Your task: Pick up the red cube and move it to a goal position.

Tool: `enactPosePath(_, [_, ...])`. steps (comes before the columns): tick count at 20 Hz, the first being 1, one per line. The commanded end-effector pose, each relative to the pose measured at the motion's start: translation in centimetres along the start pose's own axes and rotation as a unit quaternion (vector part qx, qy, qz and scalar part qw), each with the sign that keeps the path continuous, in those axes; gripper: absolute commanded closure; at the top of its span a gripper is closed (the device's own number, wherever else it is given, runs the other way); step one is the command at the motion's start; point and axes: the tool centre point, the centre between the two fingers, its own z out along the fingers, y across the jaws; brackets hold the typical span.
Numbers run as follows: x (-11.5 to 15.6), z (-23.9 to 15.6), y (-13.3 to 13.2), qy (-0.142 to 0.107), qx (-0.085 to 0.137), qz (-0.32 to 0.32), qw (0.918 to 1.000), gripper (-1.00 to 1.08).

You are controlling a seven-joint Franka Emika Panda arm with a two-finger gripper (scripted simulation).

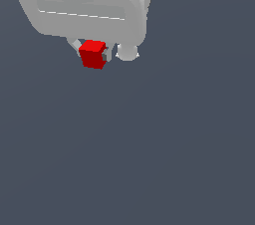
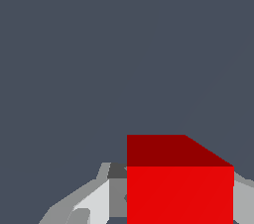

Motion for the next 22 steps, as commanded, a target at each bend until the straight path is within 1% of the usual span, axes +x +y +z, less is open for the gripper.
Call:
enactPosePath(1, [0.3,-1.0,-0.1,0.000,0.000,0.000,1.0000,1.08])
enactPosePath(11, [1.2,-3.8,-0.4,0.000,0.000,0.000,1.0000,1.08])
enactPosePath(22, [1.5,-4.9,-0.5,0.000,0.000,0.000,1.0000,1.08])
